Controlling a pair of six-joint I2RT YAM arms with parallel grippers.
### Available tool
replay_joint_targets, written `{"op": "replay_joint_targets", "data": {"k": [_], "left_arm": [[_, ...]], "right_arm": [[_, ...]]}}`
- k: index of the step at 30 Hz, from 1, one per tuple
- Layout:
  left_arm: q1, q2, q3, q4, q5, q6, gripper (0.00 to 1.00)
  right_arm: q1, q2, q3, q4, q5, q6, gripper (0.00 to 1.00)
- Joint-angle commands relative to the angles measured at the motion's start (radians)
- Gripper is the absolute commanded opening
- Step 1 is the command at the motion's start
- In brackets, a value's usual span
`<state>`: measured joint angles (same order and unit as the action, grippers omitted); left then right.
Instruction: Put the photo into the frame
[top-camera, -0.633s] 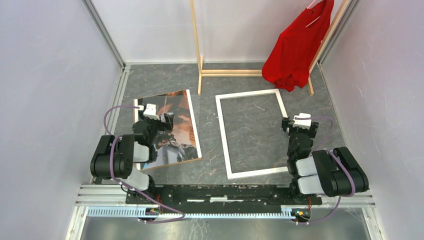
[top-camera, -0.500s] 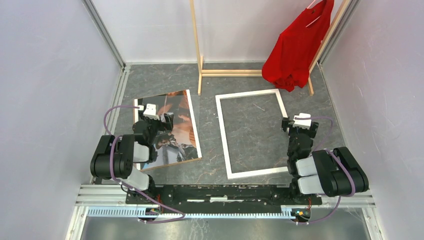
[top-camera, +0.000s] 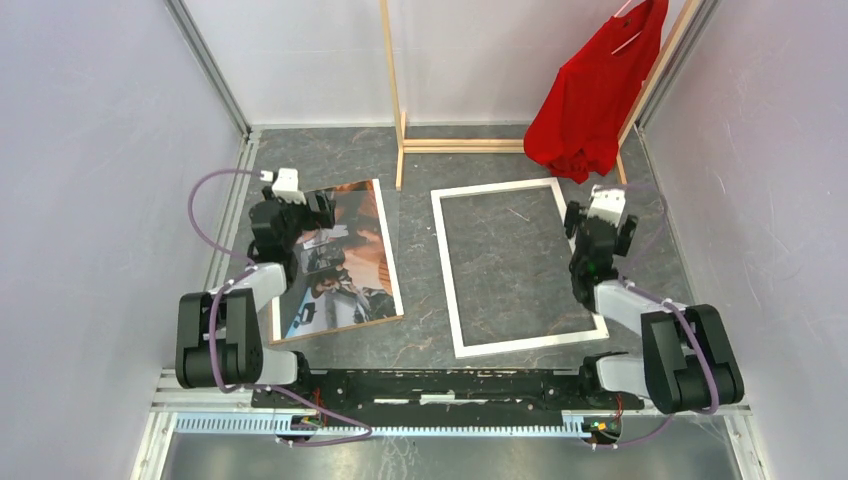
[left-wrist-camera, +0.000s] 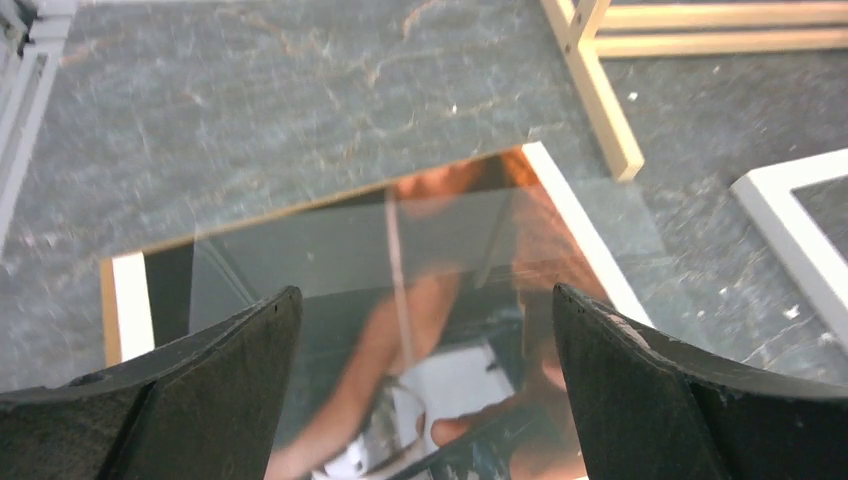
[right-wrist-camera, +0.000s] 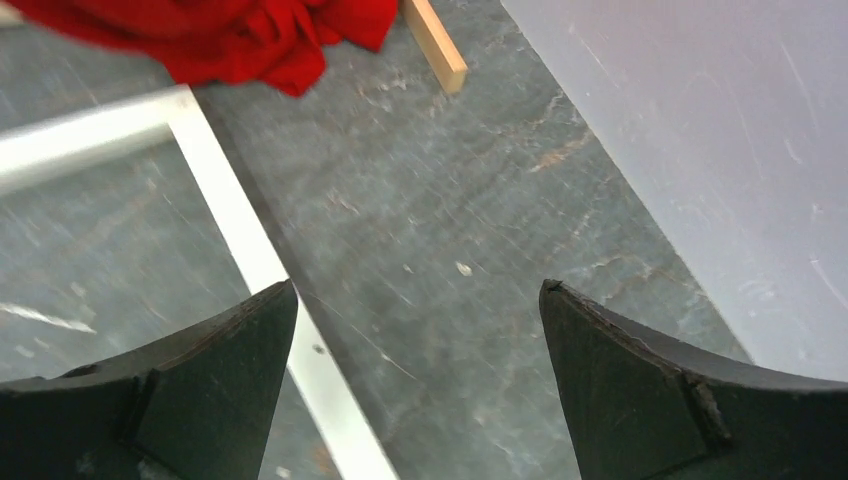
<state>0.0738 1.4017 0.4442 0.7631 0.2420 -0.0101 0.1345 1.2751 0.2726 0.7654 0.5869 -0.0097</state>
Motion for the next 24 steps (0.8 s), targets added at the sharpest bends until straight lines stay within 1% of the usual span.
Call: {"op": "replay_joint_targets", "data": {"k": [1,3,4,5,7,8,9,11,13,14,17,19,21,24], "left_arm": [[0.025,-0.082,0.166,-0.41,0.105,0.049,1.0],[0.027,-0.102,0.213,-0.497,0.103,0.044,1.0],[0.029,-0.112,0.234,-0.537,0.1,0.043,1.0],[0.029,-0.12,0.26,-0.581,0.1,0.042,1.0],[0.028,-0.13,0.309,-0.66,0.103,0.037,1.0],[0.029,-0.131,0.338,-0.713,0.119,0.038,1.0],[0.028,-0.13,0.369,-0.776,0.154,0.051,1.0],[0.029,-0.121,0.432,-0.92,0.199,0.068,1.0],[0.029,-0.123,0.47,-1.012,0.204,0.086,1.0],[0.029,-0.13,0.474,-1.041,0.197,0.095,1.0],[0.028,-0.137,0.473,-1.081,0.176,0.119,1.0],[0.028,-0.131,0.478,-1.111,0.161,0.131,1.0],[0.028,-0.122,0.488,-1.136,0.155,0.134,1.0],[0.028,-0.119,0.495,-1.161,0.167,0.133,1.0]], "right_arm": [[-0.003,-0.018,0.201,-0.496,0.129,0.268,0.98],[-0.031,-0.032,0.27,-0.693,0.174,0.512,0.98],[-0.045,-0.031,0.306,-0.824,0.169,0.601,0.98],[-0.054,-0.032,0.326,-0.834,0.092,0.56,0.98],[-0.041,-0.049,0.32,-0.782,-0.088,0.481,0.98],[-0.009,-0.068,0.311,-0.774,-0.126,0.475,0.98],[0.031,-0.087,0.298,-0.76,-0.14,0.461,0.98],[0.157,-0.109,0.286,-0.736,-0.163,0.439,0.98],[0.296,-0.097,0.314,-0.762,-0.124,0.439,0.98],[0.359,-0.08,0.327,-0.804,-0.099,0.45,0.98],[0.52,0.0,0.39,-0.878,-0.079,0.507,0.98],[0.62,0.067,0.44,-0.905,-0.113,0.548,0.98],[0.721,0.131,0.489,-0.945,-0.08,0.579,0.98],[0.815,0.218,0.54,-0.968,-0.056,0.606,0.98]]}}
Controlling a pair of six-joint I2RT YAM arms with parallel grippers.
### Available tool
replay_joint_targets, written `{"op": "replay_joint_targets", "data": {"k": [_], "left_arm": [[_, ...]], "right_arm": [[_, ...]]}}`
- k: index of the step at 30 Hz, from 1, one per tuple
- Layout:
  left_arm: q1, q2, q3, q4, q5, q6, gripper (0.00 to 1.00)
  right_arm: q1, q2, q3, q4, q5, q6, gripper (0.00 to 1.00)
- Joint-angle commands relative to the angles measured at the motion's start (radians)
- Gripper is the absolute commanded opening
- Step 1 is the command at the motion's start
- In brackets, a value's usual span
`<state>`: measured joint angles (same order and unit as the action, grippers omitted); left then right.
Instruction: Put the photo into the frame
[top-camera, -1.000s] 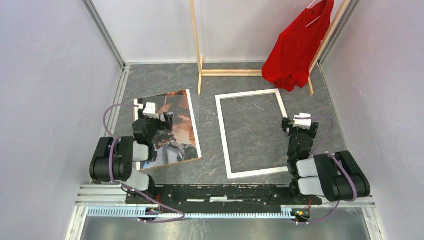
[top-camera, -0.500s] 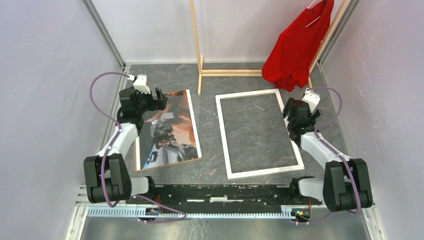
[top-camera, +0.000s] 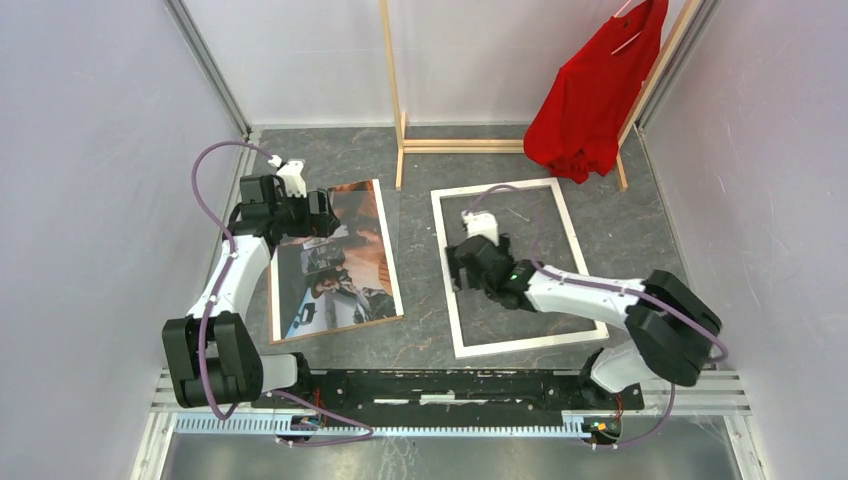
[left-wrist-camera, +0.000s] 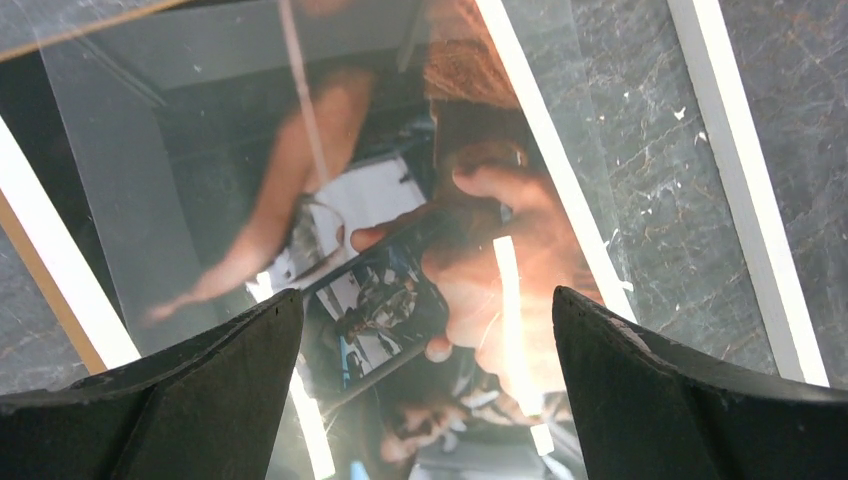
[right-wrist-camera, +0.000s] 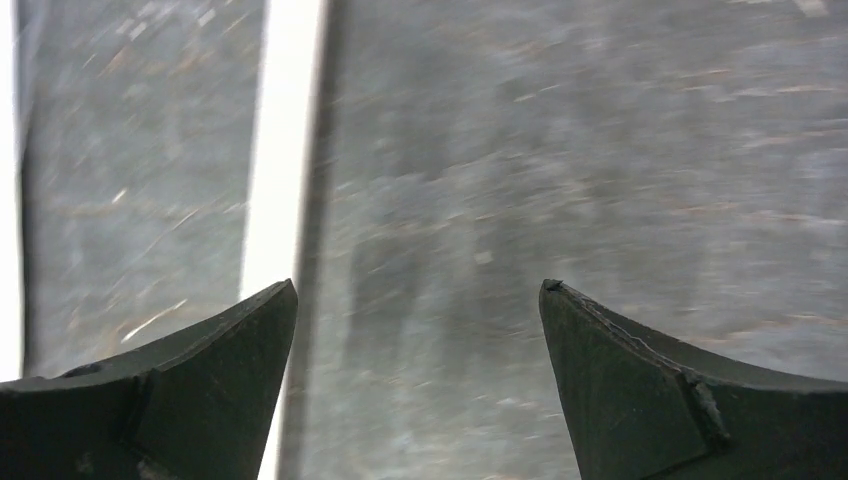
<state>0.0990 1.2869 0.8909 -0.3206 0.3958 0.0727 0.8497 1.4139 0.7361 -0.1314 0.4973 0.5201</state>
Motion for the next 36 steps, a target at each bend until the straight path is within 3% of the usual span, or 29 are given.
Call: {"op": "replay_joint_targets", "data": {"k": [1,11,16,21,29,36], "left_arm": [[0.003,-0.004,0.051,-0.088,0.02,0.049,1.0],[0.004,-0.016,0.074,-0.18,0.064,0.086,1.0],[0.002,-0.013,0.083,-0.209,0.048,0.09,1.0],[0.002,0.014,0.104,-0.277,0.036,0.105,1.0],[0.0,-0.005,0.085,-0.258,-0.035,0.065,1.0],[0.001,0.02,0.093,-0.268,-0.042,0.024,1.0]], "right_arm": [[0.118,0.104,0.085,-0.067,0.026,0.083,0.98],[0.199,0.225,0.113,-0.019,-0.023,0.145,0.96],[0.223,0.295,0.145,-0.011,-0.052,0.18,0.81],[0.232,0.337,0.175,-0.042,-0.038,0.254,0.6],[0.232,0.36,0.245,-0.107,-0.044,0.36,0.28],[0.23,0.294,0.389,-0.24,-0.017,0.416,0.18]]}}
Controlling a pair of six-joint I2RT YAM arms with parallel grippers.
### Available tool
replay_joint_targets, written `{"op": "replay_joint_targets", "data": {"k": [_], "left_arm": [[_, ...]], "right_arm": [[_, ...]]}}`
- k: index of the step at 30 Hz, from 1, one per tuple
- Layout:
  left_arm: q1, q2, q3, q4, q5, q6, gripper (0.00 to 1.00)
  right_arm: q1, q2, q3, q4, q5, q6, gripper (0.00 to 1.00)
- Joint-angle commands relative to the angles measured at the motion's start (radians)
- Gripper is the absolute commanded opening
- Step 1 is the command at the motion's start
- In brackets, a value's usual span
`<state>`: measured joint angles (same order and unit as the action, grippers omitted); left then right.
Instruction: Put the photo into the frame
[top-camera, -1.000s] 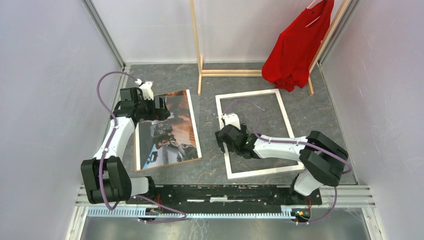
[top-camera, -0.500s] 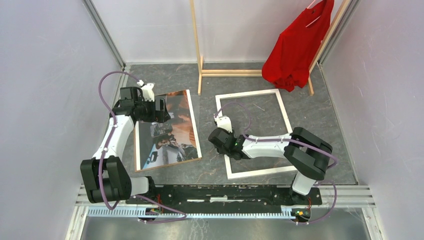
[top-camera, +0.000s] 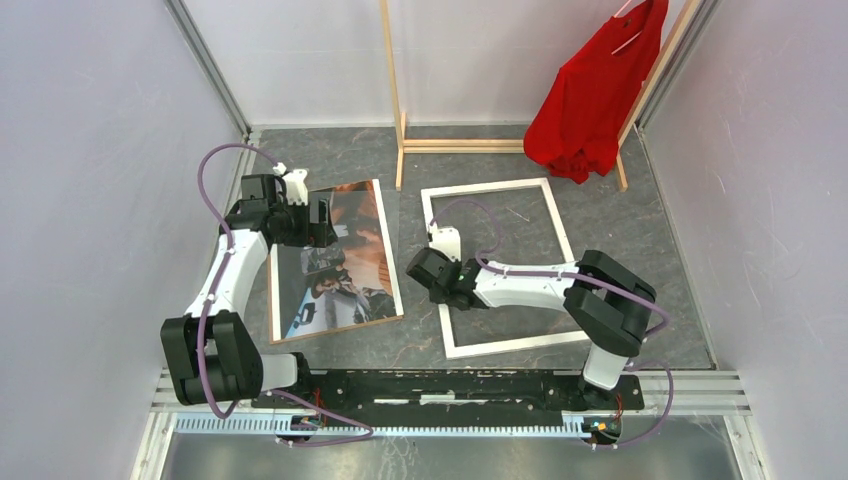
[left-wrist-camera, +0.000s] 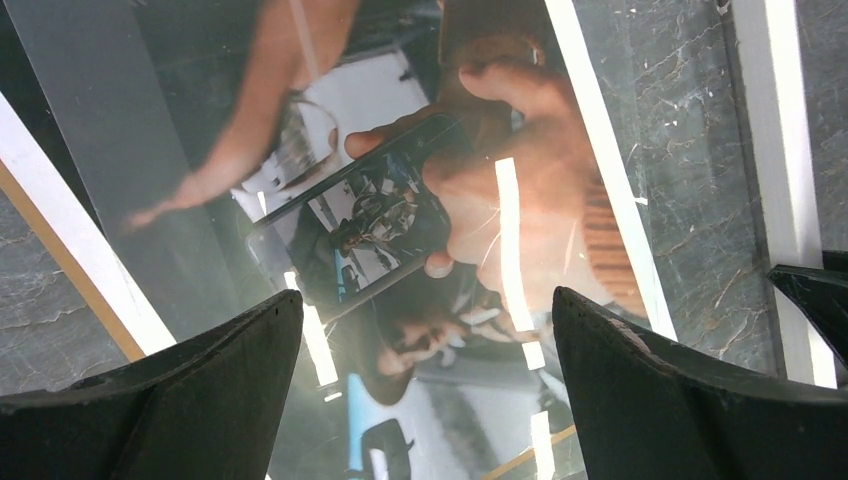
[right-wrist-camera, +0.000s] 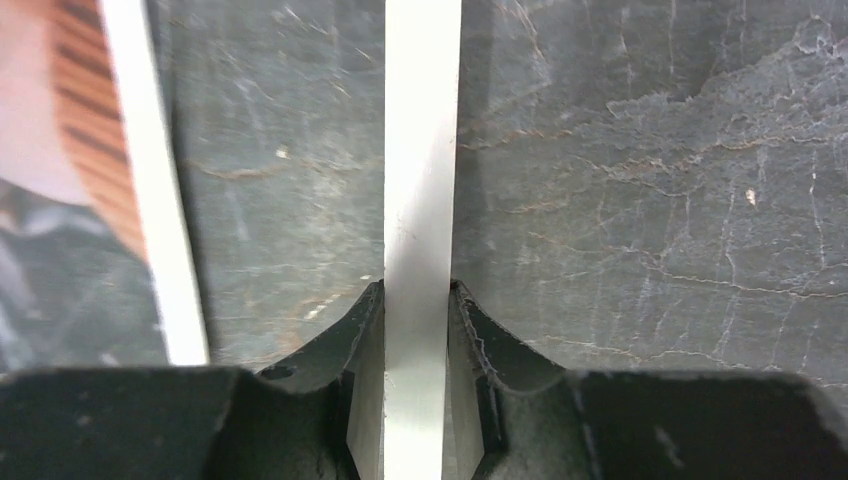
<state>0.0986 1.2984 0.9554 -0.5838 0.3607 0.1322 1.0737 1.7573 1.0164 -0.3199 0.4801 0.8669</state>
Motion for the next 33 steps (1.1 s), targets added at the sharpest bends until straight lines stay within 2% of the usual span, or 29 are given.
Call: {"op": "replay_joint_targets", "data": {"k": [1,8,14,19,26,30,33], "left_arm": [[0.0,0.012,0.026,-0.007,0.014,-0.042,1.0],[0.0,0.044,0.075,-0.074,0.121,-0.052,1.0],[0.0,0.061,0.139,-0.129,0.207,-0.082,1.0],[-0.014,0.019,0.149,-0.117,0.283,-0.129,1.0],[-0.16,-0.07,0.144,-0.018,0.251,-0.25,1.0],[-0.225,-0.094,0.183,0.048,0.193,-0.296,1.0],[-0.264,-0.063,0.223,0.05,0.151,-0.32,1.0]], "right_arm": [[0.007,-0.068,0.126,-0.054,-0.007,0.076,0.16],[0.004,-0.157,0.211,-0.065,-0.15,0.157,0.08],[-0.058,-0.232,0.218,0.035,-0.402,0.233,0.04],[-0.084,-0.27,0.324,0.01,-0.449,0.224,0.03],[-0.086,-0.306,0.34,0.061,-0.553,0.279,0.01],[-0.087,-0.331,0.344,0.086,-0.563,0.299,0.01],[-0.09,-0.348,0.344,0.103,-0.581,0.305,0.05]]}}
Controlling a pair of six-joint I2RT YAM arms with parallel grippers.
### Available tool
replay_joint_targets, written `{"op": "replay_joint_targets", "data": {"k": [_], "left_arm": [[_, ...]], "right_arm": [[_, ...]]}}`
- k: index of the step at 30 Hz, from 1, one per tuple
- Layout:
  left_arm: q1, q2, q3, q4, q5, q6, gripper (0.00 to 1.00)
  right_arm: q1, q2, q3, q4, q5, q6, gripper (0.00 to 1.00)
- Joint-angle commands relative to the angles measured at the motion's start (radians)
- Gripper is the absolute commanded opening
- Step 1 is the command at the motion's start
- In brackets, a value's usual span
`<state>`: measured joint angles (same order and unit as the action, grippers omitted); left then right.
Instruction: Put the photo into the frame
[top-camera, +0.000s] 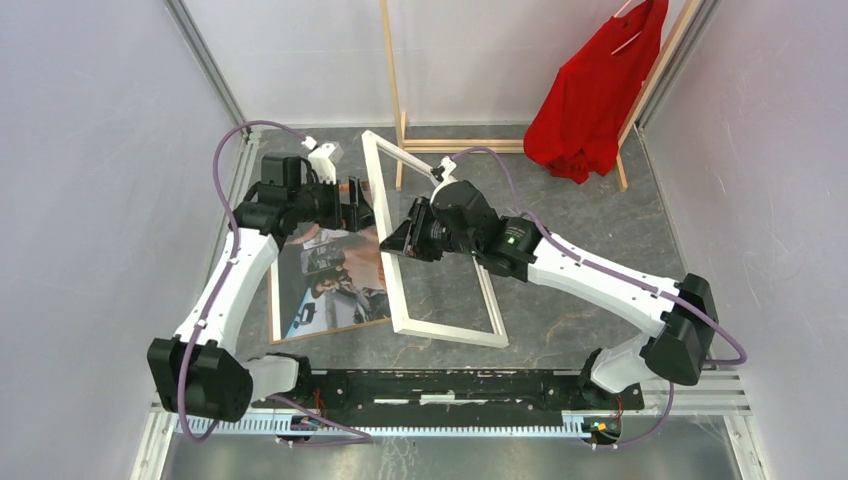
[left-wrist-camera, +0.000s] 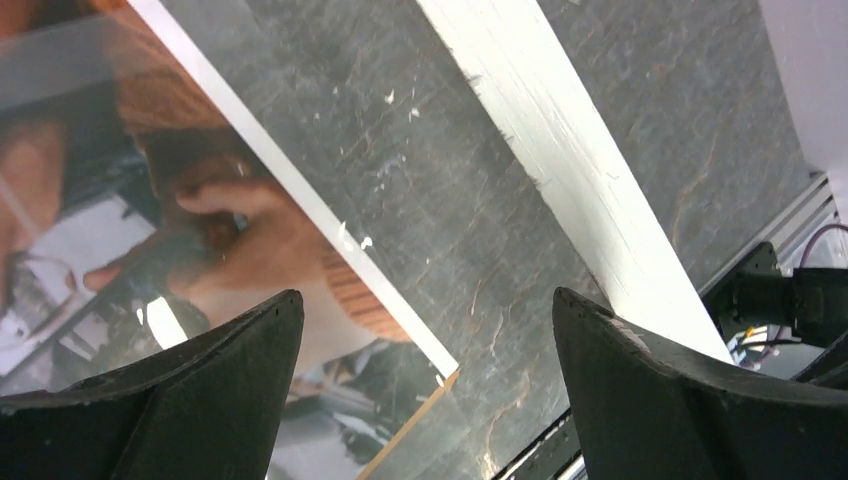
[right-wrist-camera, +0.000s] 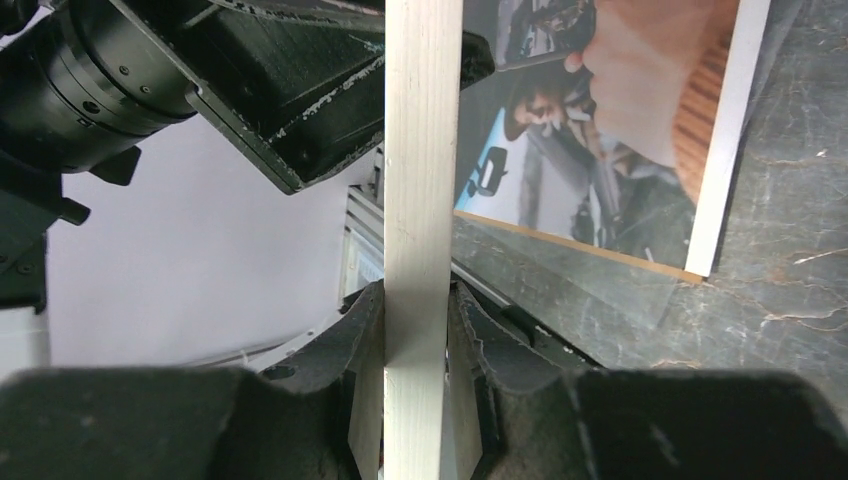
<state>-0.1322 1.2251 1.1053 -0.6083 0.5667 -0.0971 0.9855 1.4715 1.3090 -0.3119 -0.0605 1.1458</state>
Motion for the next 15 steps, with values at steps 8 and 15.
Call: {"op": "replay_joint_targets", "data": {"k": [8,15], "left_arm": [[-0.136,0.067,0.135,0.1,-0.149,-0.146,1.0],[-0.189,0.064,0.134,0.152,-0.16,-0.185,1.0]], "right_arm": [[-0.036,-0.038,0.082,0.074,-0.118,-0.031,0.35],[-0.063,0.031,0.193,-0.083,-0.177,-0.183,0.58]]}}
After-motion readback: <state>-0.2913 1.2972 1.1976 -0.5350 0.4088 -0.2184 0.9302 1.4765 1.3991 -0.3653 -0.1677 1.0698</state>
